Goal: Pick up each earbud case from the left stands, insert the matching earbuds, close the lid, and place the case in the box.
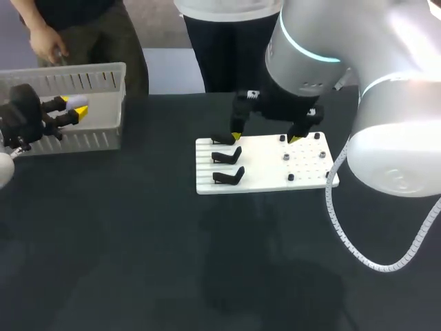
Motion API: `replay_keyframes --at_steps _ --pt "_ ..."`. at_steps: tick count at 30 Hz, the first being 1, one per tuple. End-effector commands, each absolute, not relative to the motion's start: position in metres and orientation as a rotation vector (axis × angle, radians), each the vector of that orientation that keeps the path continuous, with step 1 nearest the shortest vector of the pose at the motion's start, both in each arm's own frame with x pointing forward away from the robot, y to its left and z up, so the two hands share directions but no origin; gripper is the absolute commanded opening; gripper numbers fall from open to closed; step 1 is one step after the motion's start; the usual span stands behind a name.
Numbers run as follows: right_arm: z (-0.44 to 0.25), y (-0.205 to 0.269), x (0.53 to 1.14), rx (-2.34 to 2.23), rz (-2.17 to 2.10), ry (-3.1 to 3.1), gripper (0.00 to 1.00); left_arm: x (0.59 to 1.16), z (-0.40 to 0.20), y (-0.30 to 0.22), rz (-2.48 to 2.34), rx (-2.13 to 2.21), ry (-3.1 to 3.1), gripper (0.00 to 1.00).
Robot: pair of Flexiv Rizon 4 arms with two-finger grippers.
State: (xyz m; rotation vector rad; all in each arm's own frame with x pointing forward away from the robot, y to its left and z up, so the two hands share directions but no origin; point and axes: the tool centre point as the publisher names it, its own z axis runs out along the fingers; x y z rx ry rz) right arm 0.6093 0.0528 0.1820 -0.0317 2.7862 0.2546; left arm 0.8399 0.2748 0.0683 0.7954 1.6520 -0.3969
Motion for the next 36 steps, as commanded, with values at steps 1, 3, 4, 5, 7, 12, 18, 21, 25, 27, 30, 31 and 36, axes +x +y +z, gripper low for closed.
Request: replay_keyframes --at_steps 1,3,4,5,7,12,18,21,25,27,30,31,36 --pt "0.182 0.052 0.609 -0.047 0.275 2.771 1.00 0.835 0.070 0.273 -0.361 0.747 1.628 1.00" --pt "0.184 0.049 0.608 -0.092 0.352 2.740 1.00 0.831 0.077 0.271 -0.365 0.754 1.617 1.00" --pt "0.186 0.048 0.608 -0.122 0.366 2.724 1.00 0.829 0.081 0.270 -0.370 0.757 1.608 1.00" --pt "0.187 0.047 0.607 -0.180 0.393 2.710 1.00 0.826 0.085 0.268 -0.370 0.760 1.603 1.00" --pt "0.190 0.043 0.604 -0.242 0.422 2.669 1.00 0.818 0.093 0.263 -0.379 0.763 1.594 1.00" --pt "0.200 0.032 0.601 -0.413 0.499 2.569 1.00 0.792 0.113 0.241 -0.401 0.790 1.596 1.00" --pt "0.200 0.017 0.602 -0.593 0.602 2.481 1.00 0.760 0.135 0.212 -0.430 0.802 1.599 1.00" --pt "0.197 0.007 0.605 -0.672 0.650 2.431 1.00 0.742 0.143 0.193 -0.458 0.794 1.610 1.00" --pt "0.193 -0.004 0.608 -0.784 0.747 2.351 1.00 0.721 0.147 0.166 -0.493 0.785 1.637 1.00" --pt "0.192 -0.010 0.610 -0.842 0.795 2.314 1.00 0.715 0.148 0.158 -0.499 0.780 1.644 1.00" --pt "0.190 -0.018 0.614 -0.920 0.855 2.254 1.00 0.704 0.149 0.144 -0.518 0.775 1.661 1.00" --pt "0.191 -0.020 0.615 -0.949 0.889 2.229 1.00 0.700 0.149 0.139 -0.516 0.777 1.670 1.00" --pt "0.191 -0.028 0.616 -0.995 0.940 2.171 1.00 0.678 0.148 0.118 -0.546 0.747 1.705 1.00"
